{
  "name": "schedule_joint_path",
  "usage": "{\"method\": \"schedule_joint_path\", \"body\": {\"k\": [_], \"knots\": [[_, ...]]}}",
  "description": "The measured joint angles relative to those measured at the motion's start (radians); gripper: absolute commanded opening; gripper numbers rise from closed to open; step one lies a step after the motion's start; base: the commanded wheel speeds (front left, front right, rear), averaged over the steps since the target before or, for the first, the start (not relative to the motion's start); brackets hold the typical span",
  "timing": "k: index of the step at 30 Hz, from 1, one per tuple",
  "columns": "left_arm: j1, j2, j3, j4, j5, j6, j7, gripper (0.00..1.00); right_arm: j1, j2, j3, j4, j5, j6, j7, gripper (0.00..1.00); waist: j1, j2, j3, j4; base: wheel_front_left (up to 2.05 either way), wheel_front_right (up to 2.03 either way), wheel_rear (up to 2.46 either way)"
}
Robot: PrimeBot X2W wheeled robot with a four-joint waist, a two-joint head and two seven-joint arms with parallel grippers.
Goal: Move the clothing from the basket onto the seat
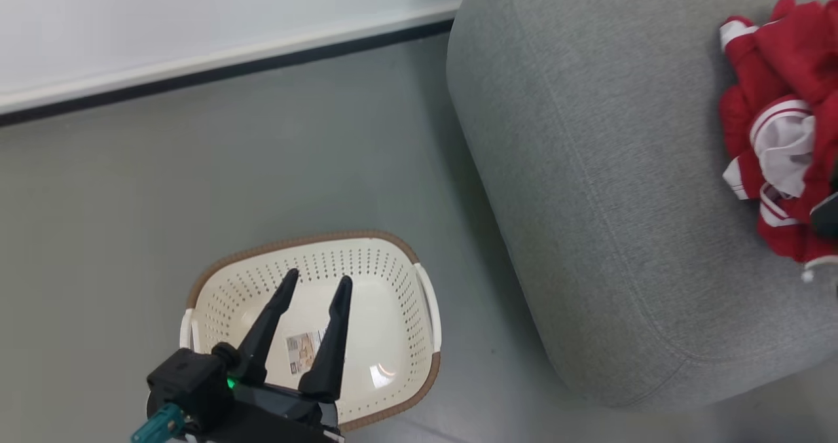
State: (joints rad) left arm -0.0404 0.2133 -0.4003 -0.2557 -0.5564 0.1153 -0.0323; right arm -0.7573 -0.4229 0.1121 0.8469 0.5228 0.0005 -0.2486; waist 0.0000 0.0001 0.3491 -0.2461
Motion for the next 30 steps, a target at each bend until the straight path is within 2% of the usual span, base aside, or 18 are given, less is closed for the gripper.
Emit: {"method": "schedule_joint_path", "body": {"k": [5, 8, 15, 18, 25, 30], "knots": [[0.014, -0.012, 0.037, 0.039, -0.03, 0.0, -0.043, 1.0, 0.177, 0.013, 0.012, -0.139, -0.033, -0.002, -0.001, 1.0, -0.0001, 0.0, -0.061, -0.018, 0.0, 0.0, 0.0], [0.054, -0.012, 0.057, 0.065, -0.052, 0.0, -0.064, 1.0, 0.305, 0.05, 0.015, -0.262, -0.043, -0.011, -0.001, 1.0, -0.0002, -0.0001, -0.101, -0.026, 0.0, 0.0, 0.0], [0.113, -0.029, 0.054, 0.114, -0.05, 0.0, -0.095, 1.0, 0.539, 0.092, 0.019, -0.499, -0.092, -0.061, -0.001, 1.0, -0.0003, -0.0002, -0.194, -0.024, 0.0, 0.0, 0.0], [0.127, -0.027, 0.06, 0.146, -0.039, 0.001, -0.109, 1.0, 0.611, 0.129, 0.03, -0.577, -0.103, -0.071, -0.001, 1.0, -0.0003, -0.0002, -0.223, -0.004, 0.0, 0.0, 0.0], [0.165, -0.006, 0.095, 0.217, -0.009, 0.008, -0.135, 1.0, 0.704, 0.205, 0.092, -0.667, -0.144, -0.08, -0.001, 1.0, -0.0002, -0.0002, -0.271, 0.081, 0.0, 0.0, 0.0], [0.173, 0.006, 0.104, 0.243, -0.004, 0.008, -0.138, 1.0, 0.736, 0.211, 0.111, -0.7, -0.176, -0.089, -0.001, 1.0, -0.0001, -0.0001, -0.298, 0.136, 0.0, 0.0, 0.0]]}}
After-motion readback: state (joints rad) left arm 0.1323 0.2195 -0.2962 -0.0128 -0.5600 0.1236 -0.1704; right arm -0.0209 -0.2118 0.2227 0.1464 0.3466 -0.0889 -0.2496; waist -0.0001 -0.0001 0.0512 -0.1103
